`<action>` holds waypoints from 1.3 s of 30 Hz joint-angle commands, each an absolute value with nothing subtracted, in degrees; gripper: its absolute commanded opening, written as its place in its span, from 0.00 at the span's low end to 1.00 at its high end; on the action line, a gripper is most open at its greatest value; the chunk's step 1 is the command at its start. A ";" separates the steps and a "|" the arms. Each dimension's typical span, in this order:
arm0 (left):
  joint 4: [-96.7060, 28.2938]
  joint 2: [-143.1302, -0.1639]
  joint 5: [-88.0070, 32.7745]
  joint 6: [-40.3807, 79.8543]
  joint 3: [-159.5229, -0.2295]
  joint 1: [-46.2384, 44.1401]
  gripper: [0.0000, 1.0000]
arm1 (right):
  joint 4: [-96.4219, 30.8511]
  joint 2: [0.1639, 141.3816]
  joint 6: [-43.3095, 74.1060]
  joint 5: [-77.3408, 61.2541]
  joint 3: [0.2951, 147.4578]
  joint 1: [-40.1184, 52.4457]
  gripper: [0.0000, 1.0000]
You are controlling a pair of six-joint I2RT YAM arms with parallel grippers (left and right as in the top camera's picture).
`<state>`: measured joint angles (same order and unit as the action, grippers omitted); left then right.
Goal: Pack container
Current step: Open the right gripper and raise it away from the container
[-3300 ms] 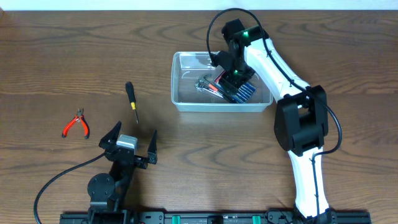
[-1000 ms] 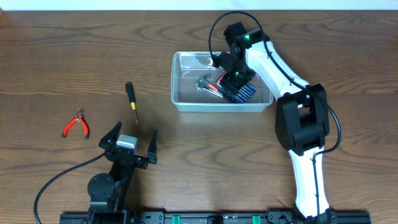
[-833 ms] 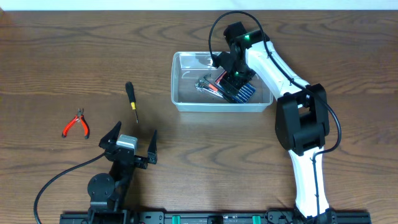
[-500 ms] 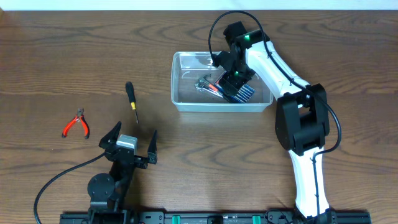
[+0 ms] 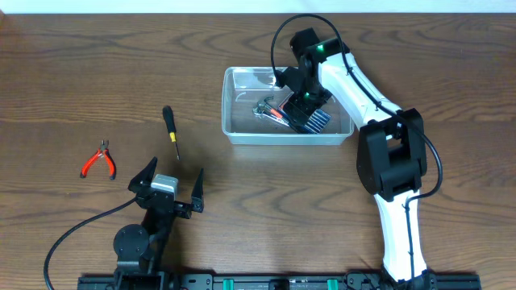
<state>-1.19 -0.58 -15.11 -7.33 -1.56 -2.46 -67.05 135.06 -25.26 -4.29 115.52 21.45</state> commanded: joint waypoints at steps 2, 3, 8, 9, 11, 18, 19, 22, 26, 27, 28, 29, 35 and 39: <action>-2.66 -0.23 -16.47 -6.81 -0.23 -2.22 0.98 | -68.01 135.11 -24.01 -4.89 121.32 21.08 0.86; -2.63 -0.23 -16.47 -6.81 -0.23 -2.22 0.98 | -68.36 135.11 -24.03 -5.26 122.56 21.08 0.86; -2.63 -0.23 -16.47 -6.81 -0.23 -2.22 0.98 | -70.48 135.11 -23.53 -7.55 131.17 21.08 0.89; -2.66 -0.23 -16.47 -6.81 -0.23 -2.22 0.98 | -70.91 135.11 -22.92 -7.55 132.90 21.08 0.93; -2.66 -0.23 -16.47 -6.81 -0.23 -2.22 0.98 | -72.25 135.11 -21.32 -7.53 136.99 20.99 0.99; -2.66 -0.23 -16.47 -6.81 -0.23 -2.22 0.98 | -79.13 134.87 -15.27 -5.61 153.97 18.41 0.99; -2.66 -0.23 -16.47 -6.81 -0.23 -2.22 0.98 | -80.14 134.58 -13.61 -3.81 156.53 17.72 0.99; -2.66 -0.23 -16.47 -6.81 -0.23 -2.22 0.98 | -83.48 133.34 -8.80 2.59 162.74 15.49 0.99; -2.63 -0.23 -16.47 -6.81 -0.23 -2.22 0.98 | -89.12 130.13 -2.61 11.64 167.98 11.68 0.99; -2.66 -0.23 -16.47 -6.81 -0.23 -2.22 0.98 | -90.59 129.01 -1.17 13.21 168.66 10.46 0.99; -2.66 -0.23 -16.47 -6.81 -0.23 -2.22 0.98 | -91.64 128.01 -0.16 14.02 168.92 9.43 0.99; -2.66 -0.23 -16.47 -6.81 -0.23 -2.22 0.98 | -92.75 126.78 0.78 14.46 168.99 8.10 0.99; -2.63 -0.23 -16.47 -6.81 -0.23 -2.22 0.98 | -97.32 122.48 4.97 11.33 168.37 -0.03 0.99; -2.63 -0.23 -16.47 -6.81 -0.23 -2.22 0.98 | -97.32 122.34 5.37 6.39 167.11 -4.54 0.99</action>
<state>-1.19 -0.58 -15.11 -7.31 -1.56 -2.44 -97.08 122.17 2.85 9.93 167.89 -2.48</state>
